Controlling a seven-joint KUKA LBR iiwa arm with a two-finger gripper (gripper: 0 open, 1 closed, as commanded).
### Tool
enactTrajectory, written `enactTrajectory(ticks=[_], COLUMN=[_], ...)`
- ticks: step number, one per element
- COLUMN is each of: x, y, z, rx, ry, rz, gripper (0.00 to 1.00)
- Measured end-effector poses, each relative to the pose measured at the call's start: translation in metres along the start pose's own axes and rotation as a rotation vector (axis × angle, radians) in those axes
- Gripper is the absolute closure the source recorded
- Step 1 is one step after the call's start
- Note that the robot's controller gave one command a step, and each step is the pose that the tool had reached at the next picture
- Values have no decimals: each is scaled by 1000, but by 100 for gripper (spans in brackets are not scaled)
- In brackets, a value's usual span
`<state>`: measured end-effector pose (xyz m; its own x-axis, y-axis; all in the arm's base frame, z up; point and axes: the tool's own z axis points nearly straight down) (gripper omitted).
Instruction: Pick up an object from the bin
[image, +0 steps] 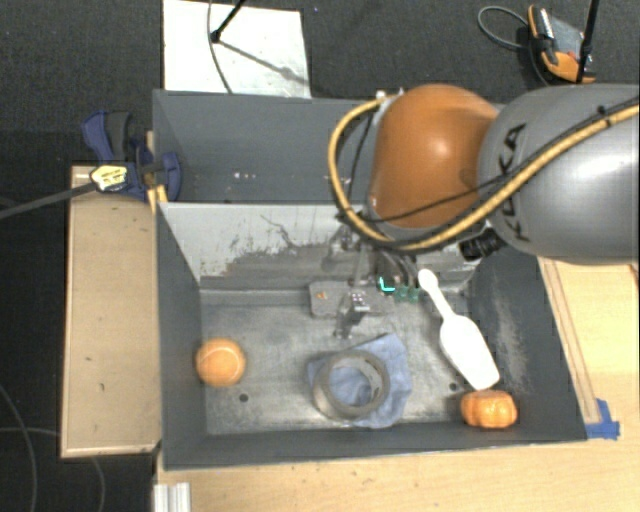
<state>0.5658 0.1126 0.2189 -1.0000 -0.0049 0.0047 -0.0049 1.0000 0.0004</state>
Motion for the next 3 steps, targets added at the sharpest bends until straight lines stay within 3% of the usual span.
enactTrajectory(ticks=[1,2,3], x=[-2,16,19], y=[-1,-9,-16], z=[-4,40,108], rx=[-1,-1,-1], ry=[-8,-14,-11], rz=[3,-45,-34], gripper=[0,0,0])
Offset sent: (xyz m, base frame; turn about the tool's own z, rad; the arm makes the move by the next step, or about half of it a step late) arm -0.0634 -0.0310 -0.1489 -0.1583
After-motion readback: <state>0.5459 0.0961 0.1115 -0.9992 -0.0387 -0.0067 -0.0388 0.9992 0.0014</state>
